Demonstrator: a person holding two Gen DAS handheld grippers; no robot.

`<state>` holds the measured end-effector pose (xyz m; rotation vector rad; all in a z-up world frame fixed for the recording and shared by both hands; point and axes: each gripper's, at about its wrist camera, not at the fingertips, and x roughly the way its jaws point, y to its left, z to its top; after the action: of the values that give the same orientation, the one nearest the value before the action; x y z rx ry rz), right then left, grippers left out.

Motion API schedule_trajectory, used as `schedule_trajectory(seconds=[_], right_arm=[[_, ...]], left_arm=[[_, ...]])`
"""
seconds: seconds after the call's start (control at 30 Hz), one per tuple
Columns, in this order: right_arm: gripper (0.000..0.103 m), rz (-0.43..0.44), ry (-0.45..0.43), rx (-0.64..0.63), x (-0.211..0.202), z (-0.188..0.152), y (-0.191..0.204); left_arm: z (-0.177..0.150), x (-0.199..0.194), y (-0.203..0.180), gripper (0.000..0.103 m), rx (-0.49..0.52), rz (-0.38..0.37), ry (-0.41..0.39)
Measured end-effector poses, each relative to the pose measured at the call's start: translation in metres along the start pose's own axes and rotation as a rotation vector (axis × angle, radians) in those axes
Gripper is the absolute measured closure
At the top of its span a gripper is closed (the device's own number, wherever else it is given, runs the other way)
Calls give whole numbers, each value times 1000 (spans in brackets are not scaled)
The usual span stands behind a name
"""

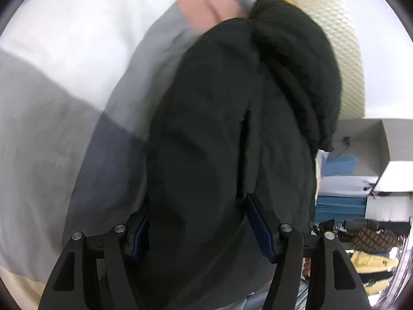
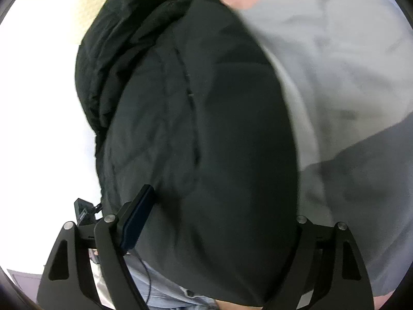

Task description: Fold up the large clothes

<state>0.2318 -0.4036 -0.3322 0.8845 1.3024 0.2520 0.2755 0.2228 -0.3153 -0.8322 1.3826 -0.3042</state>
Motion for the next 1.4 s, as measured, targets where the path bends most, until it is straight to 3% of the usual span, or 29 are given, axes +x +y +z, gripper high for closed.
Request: schedule_trajectory(seconds=[0.13, 0.23, 0.27, 0.3, 0.33, 0.43, 0.6, 0.73, 0.9, 1.07, 1.4], right_arm=[[21, -34, 24, -3, 10, 0, -1], [23, -23, 63, -73, 21, -3, 16], [29, -30, 59, -109, 21, -4, 22], [51, -35, 42, -134, 18, -4, 27], [65, -15, 11, -133, 12, -3, 29], [80, 34, -57, -140, 1, -2, 36], [87, 119, -171, -195, -23, -7, 53], [91, 172, -225, -224, -39, -9, 65], [94, 208, -289, -232, -67, -12, 78], [95, 243, -373, -271, -103, -13, 105], [95, 324, -445, -307, -168, -46, 124]], left_arm=[[1, 5, 0, 36, 18, 19, 20], [-4, 7, -7, 36, 66, -25, 35], [-6, 5, -15, 37, 97, -63, 23], [-9, 4, -24, 46, 127, -76, 7], [-11, 3, -30, 52, 147, -81, -7], [-19, 5, -47, 71, 218, -45, -36], [-22, -7, -44, 88, 199, -71, -62], [-33, -37, -47, 94, 216, -99, -127], [-41, -69, -56, 95, 223, -136, -148], [-49, -107, -106, 95, 295, -158, -215], [-79, -169, -126, 95, 234, -111, -246]])
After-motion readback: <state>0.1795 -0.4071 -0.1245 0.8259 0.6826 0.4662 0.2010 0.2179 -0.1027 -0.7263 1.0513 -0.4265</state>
